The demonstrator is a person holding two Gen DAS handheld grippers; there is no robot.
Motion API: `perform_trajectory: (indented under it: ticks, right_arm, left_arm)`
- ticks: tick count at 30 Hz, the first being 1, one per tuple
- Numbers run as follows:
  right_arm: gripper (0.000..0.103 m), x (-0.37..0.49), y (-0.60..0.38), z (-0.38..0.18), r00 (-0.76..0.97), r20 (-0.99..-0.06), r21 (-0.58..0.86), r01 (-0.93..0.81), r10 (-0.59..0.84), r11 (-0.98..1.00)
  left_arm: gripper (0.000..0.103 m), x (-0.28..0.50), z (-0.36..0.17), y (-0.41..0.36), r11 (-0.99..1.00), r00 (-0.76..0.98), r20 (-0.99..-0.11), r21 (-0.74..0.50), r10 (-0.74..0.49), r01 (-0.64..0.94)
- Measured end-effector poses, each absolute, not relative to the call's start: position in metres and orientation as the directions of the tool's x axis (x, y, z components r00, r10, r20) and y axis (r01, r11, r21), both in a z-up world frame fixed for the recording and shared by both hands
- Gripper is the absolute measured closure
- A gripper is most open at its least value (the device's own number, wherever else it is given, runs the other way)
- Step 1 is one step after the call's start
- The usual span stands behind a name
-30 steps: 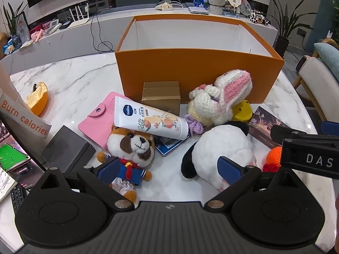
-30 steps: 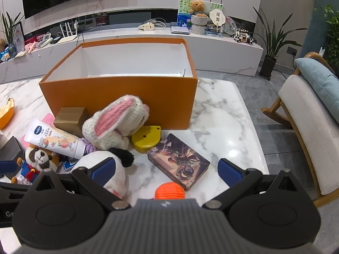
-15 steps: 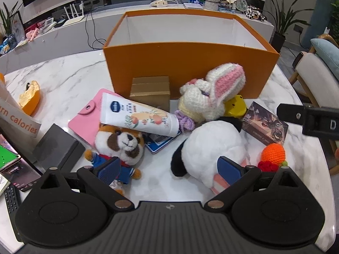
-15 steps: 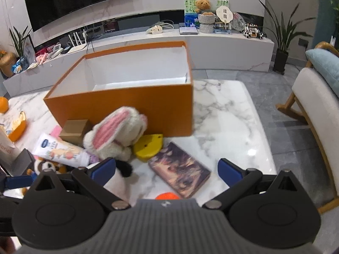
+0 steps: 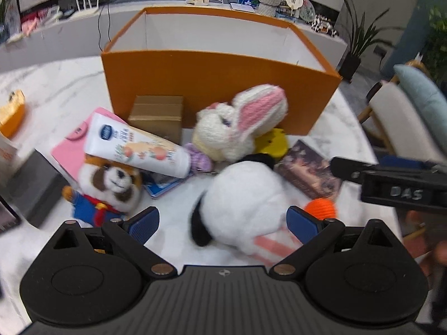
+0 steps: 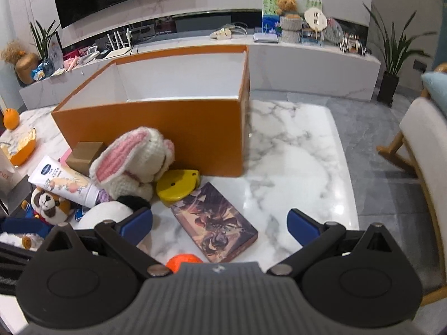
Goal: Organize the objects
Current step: 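Grasp the white striped-hat plush with the left gripper while the right gripper approaches the anime card box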
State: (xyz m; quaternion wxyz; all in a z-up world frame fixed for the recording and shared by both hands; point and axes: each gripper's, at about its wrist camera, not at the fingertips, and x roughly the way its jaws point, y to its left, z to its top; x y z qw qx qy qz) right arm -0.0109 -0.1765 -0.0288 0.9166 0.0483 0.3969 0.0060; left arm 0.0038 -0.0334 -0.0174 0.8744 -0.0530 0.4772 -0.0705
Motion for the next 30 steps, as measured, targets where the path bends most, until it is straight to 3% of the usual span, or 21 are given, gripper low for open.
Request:
perform_trajectory:
  ticks: [5,14,24,30]
  right_arm:
    - [0.001,-0.001,-0.183,-0.032,0.679,-0.733,0.076,0.023,0.040,0.997]
    - [0.001,0.016,-0.179,-0.050,0.649,-0.760,-0.020,0.001,-0.016,1.000]
    - [0.013,0.033,-0.179,-0.064,0.596,-0.803,-0.021,-0.014,-0.009,1.000]
    - [0.015,0.037,-0.167,-0.071,0.560,-0.828,-0.012,-0.086,0.038,0.996]
  left_arm:
    - [0.000,0.008,-0.023,-0.044,0.967,0.513,-0.822,-0.240,-0.248,0.085]
    - [0.000,0.024,-0.055,-0.048,0.951,0.484,-0.837,-0.307,-0.256,-0.027]
    - [0.000,0.034,-0.067,-0.054,0.972,0.495,-0.847,-0.232,-0.191,-0.022]
    - [0.000,0.025,-0.069,-0.066,0.988,0.505,-0.849,-0.135,-0.155,0.077]
